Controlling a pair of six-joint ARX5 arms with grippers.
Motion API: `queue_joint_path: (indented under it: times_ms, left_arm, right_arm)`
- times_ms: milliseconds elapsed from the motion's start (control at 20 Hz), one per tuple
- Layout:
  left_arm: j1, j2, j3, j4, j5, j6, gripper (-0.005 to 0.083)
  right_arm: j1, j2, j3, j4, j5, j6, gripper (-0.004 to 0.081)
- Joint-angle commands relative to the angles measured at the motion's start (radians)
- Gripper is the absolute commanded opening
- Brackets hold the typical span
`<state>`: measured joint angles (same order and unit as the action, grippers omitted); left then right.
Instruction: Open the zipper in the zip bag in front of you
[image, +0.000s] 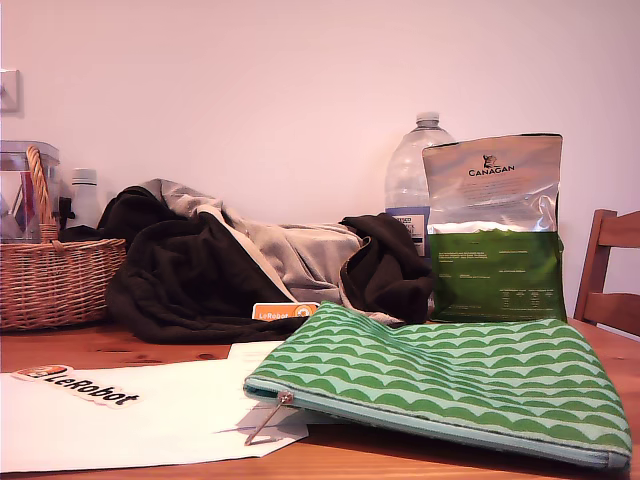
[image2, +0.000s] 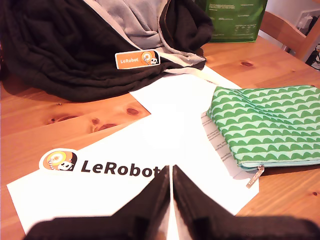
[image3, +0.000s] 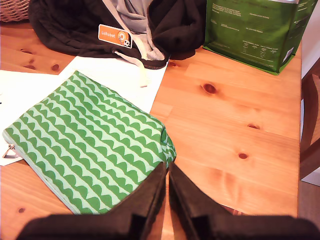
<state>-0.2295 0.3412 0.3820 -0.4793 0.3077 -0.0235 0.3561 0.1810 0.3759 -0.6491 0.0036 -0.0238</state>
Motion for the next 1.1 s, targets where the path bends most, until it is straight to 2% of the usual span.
queue_joint_path:
  times_ms: [0, 350, 500, 550, 650, 800, 1050]
  left_arm:
    - [0.0, -0.001, -0.019, 0.113, 0.055, 0.028, -0.0019]
    - [0.0, -0.001, -0.019, 0.114, 0.076, 0.024, -0.0019]
    - [0.0, 0.039, -0.019, 0.115, 0.155, -0.009, -0.0019]
    - [0.0, 0.064, -0.019, 0.124, 0.184, -0.031, -0.0019]
    - [0.0, 0.132, -0.017, 0.167, 0.253, -0.041, -0.0019]
    - [-0.001, 0.285, 0.005, 0.208, 0.349, -0.075, -0.0019]
    - [-0.002, 0.581, 0.061, 0.293, 0.479, -0.085, -0.0019]
  right_arm:
    - [0.004, 0.004, -0.015, 0.219, -0.026, 0.027, -0.0012]
    - [0.004, 0.004, -0.015, 0.22, -0.028, 0.029, -0.0012]
    - [0.004, 0.006, -0.015, 0.241, -0.113, 0.16, -0.0012]
    - [0.004, 0.018, -0.015, 0.24, -0.156, 0.158, -0.0012]
    - [0.01, 0.054, -0.015, 0.241, -0.253, 0.157, -0.0012]
    - [0.043, 0.13, -0.015, 0.245, -0.336, 0.155, -0.0012]
    - [0.104, 0.219, -0.015, 0.28, -0.363, 0.146, -0.0012]
